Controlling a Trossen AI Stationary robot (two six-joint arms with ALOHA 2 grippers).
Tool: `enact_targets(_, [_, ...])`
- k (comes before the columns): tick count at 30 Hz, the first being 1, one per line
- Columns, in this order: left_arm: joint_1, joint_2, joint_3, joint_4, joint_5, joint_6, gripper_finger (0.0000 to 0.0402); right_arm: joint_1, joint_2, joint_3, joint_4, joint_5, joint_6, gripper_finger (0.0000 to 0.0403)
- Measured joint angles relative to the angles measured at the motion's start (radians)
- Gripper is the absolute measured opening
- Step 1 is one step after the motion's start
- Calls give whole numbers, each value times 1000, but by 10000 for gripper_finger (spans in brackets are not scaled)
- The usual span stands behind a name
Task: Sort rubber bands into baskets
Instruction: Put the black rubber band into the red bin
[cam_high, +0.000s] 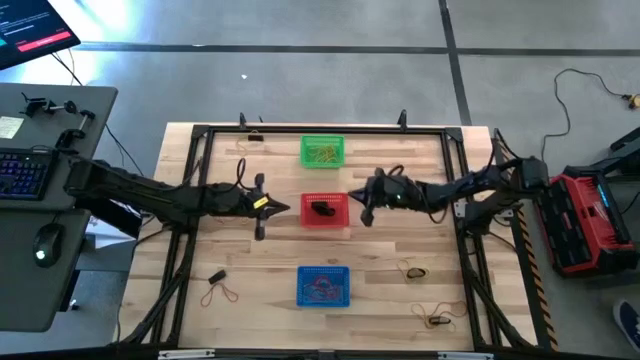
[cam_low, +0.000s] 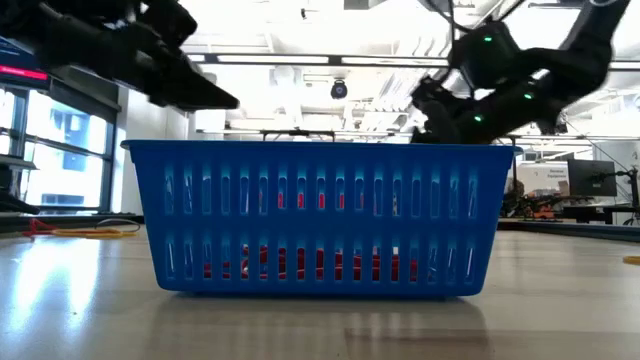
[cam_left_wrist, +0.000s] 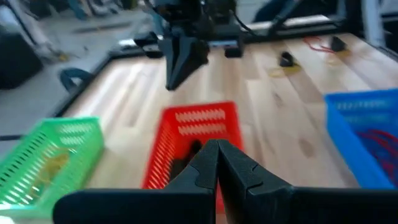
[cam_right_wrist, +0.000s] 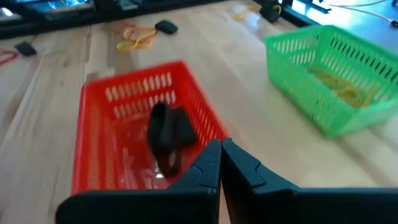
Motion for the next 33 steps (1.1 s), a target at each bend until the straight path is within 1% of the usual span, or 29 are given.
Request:
enact_targets(4, [-42,-98,0,-180,55,-75,0,65,0,-40,17,89,33,0])
enact_targets(7, [-87,-151,0,-295,75,-136,0,109,0,-48,18,146,33,0])
enact_targets(13, [-200,-189,1,-443,76,-270,0,152,0,-48,30,178,32,0])
enact_targets(16, [-273,-189,1,-520,78,-352,0,160,0,-47,29,178,32,0])
enact_targets(21, [-396,-188,8,-651,73,-562,0,164,1,-48,27,178,28,0])
enact_targets(25, [-500,-161,63,-784,62,-726,0,164,1,-47,27,178,25,0])
enact_targets(30, [-614,-90,147,-902,60,-901,0,169,1,-47,27,177,24,0])
enact_targets(33, [-676,-32,188,-977,69,-1001,1,179,1,-47,27,142,17,0])
